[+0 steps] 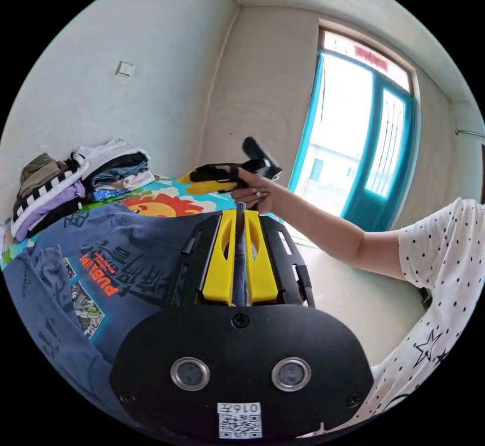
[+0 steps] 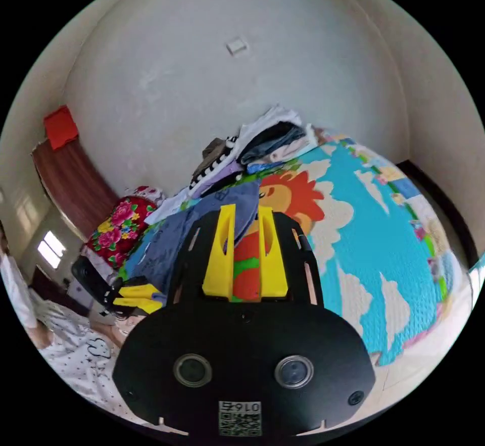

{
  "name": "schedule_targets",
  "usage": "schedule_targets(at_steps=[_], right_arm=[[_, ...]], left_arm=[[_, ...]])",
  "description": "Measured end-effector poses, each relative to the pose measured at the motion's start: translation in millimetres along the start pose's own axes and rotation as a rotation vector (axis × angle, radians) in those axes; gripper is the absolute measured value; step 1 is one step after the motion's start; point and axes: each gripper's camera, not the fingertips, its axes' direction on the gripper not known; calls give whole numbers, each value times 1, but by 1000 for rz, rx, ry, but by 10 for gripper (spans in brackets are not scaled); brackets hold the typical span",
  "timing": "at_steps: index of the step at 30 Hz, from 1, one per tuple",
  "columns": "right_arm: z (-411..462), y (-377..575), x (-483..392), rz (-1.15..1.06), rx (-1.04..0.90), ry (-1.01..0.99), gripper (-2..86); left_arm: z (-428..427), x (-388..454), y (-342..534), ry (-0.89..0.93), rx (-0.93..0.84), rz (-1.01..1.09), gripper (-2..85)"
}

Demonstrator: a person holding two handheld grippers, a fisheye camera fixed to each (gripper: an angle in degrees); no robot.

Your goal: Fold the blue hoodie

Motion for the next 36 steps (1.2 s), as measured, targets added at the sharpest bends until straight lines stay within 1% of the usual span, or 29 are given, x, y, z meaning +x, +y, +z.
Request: schedule_targets(at_steps=[1, 4, 7, 9, 12, 14, 21, 23, 25, 29, 33, 36], right_arm=[[16, -27, 21, 71, -71, -54, 90], [44, -80, 62, 215, -156, -70, 98], [69, -119, 84, 288, -263, -144, 111], [82, -138, 90, 294, -323, -132, 117], [93, -170, 96, 328, -332, -190, 114], [101, -190, 97, 330, -328, -193, 112], [147, -275, 95, 371, -255, -233, 91], [158, -295, 91, 370, -249, -228, 82], [171, -317, 82, 340, -259, -183, 56], [180, -344, 59, 271, -267, -157, 19], [177, -371, 5, 185, -254, -124, 8], [175, -390, -53, 101, -248, -81, 6]], left_arm=[[-7, 0, 4, 12, 25, -3, -7], [-19, 1, 11, 20, 47, 3, -8], [-26, 1, 18, 32, 47, 25, -7], [-29, 0, 24, 34, 53, 30, -7], [-31, 0, 36, 65, 45, 38, -8], [-33, 0, 47, 84, 42, 40, -8], [-50, -4, 78, 101, 58, 60, -9], [-56, -6, 91, 99, 53, 60, -8], [-61, -9, 102, 107, 54, 52, -8], [-80, -14, 126, 113, 66, 40, -8], [-109, -10, 148, 112, 87, 59, -8], [-150, -5, 171, 63, 111, 63, -7]])
